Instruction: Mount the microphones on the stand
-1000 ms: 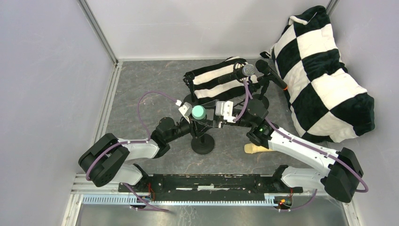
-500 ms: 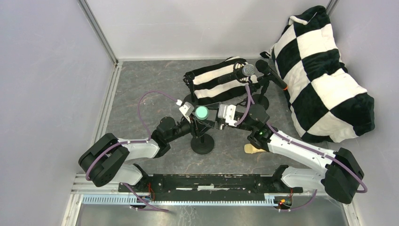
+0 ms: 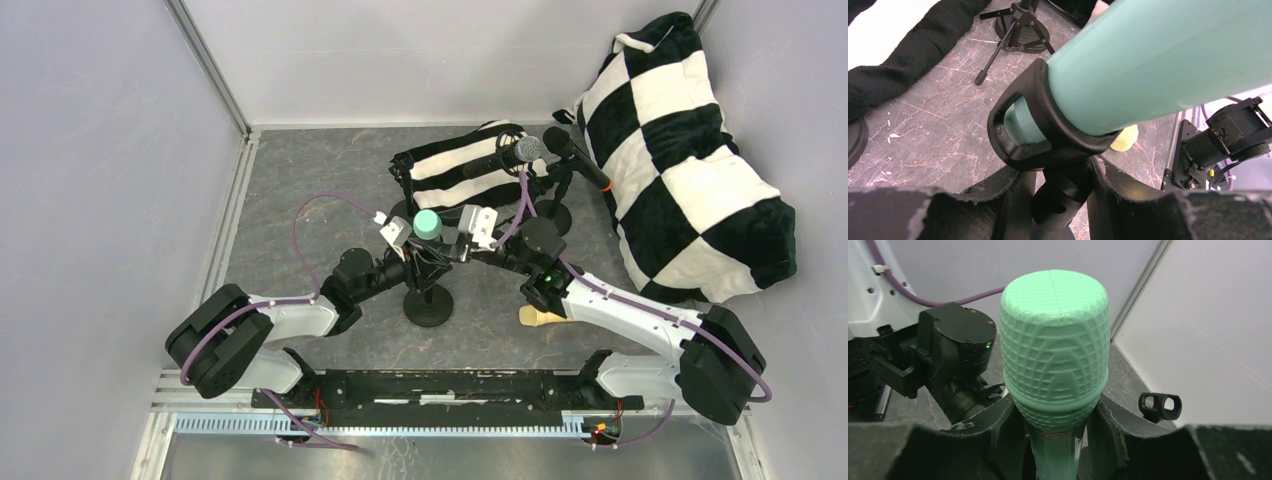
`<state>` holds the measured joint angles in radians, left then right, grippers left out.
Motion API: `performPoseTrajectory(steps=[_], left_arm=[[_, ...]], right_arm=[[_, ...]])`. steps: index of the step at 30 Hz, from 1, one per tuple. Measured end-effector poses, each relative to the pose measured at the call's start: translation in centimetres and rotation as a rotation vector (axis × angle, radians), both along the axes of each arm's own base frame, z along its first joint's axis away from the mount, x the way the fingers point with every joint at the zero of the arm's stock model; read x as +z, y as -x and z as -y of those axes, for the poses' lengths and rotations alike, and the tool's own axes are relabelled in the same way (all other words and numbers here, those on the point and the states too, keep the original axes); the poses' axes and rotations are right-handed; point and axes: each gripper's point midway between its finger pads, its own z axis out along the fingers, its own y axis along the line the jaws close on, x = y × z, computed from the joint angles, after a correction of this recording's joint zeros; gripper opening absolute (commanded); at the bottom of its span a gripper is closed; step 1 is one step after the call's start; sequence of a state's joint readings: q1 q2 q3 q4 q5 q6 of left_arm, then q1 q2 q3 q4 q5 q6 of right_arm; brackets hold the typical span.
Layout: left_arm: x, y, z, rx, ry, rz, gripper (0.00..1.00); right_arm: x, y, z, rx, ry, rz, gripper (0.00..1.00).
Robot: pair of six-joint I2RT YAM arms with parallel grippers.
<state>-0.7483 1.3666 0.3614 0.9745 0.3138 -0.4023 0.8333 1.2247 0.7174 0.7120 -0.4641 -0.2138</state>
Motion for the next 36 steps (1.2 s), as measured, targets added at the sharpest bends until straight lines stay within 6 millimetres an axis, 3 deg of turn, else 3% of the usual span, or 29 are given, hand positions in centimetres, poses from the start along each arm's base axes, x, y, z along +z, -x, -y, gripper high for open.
performPoseTrajectory(steps=[8, 36], left_arm=[[0.0, 0.0, -0.1, 0.001, -0.002, 0.000, 0.02], [-0.2, 0.5, -0.7, 0.010, -0.003, 0.001, 0.02]], right_arm=[[-0.6, -1.6, 0.6, -0.083, -0.014, -0.087, 0.00], [-2.5, -2.2, 0.2, -0.131, 0.016, -0.102, 0.00]])
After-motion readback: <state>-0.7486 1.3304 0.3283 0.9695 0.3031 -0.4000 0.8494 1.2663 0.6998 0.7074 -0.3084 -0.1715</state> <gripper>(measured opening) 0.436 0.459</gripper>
